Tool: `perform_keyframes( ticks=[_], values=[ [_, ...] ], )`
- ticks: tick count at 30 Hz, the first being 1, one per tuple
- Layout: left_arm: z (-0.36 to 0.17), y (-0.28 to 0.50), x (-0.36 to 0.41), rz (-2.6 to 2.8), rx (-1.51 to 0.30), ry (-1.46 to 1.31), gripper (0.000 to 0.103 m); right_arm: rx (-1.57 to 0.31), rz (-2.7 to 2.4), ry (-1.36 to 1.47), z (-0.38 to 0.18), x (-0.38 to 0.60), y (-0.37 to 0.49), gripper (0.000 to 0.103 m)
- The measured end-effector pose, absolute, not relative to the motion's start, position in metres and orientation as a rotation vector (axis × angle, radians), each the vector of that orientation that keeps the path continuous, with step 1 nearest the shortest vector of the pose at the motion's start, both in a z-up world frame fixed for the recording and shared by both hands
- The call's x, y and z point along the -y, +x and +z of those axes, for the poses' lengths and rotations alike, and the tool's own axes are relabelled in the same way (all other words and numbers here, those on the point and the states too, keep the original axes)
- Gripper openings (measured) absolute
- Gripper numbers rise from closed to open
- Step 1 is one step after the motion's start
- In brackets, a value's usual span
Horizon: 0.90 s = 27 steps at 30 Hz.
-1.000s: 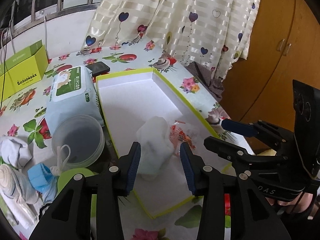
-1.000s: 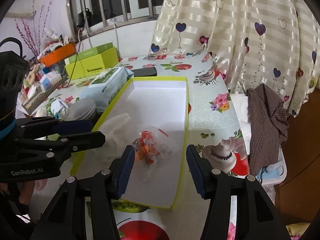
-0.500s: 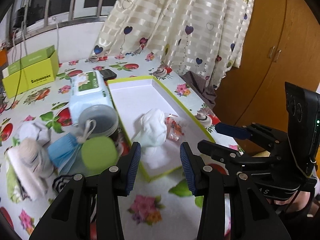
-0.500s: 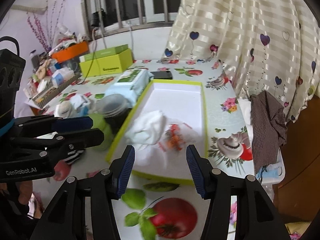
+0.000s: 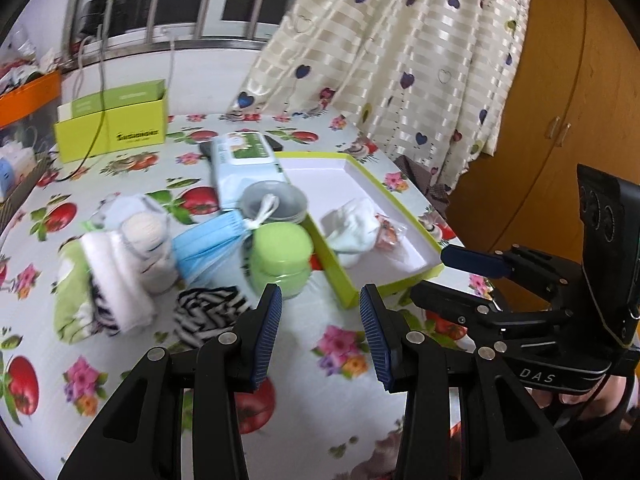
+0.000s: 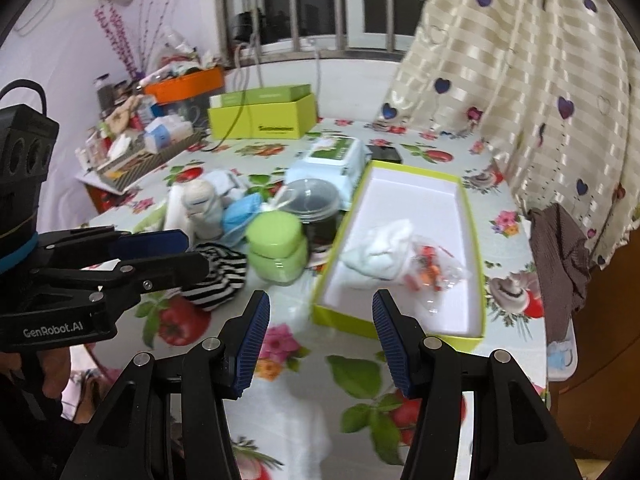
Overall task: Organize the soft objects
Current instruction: 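Lower the white sock into the tray and open the left gripper, then grasp the black-and-white striped sock with the right gripper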
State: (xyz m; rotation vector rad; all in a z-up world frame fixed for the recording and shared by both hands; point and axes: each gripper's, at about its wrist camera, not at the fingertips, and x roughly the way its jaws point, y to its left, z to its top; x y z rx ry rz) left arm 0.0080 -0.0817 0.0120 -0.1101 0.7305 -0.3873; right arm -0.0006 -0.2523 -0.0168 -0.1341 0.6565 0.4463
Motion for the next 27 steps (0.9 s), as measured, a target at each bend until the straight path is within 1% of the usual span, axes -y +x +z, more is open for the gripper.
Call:
perform_keyframes(
  ticks=[10,27],
  values=[
    [0.003,0.001,0.039,-0.316,-0.736,-0.161,0.042,-0.676,0.517,-0.148,-0.02,0.226,-0.002,0.053],
    [-0.013,0.002,-0.01,-0.208,-0.756,-0.217,0.042,-0.731,0.642,-0.183,-0.037,0.177,0.006,0.053]
  ],
)
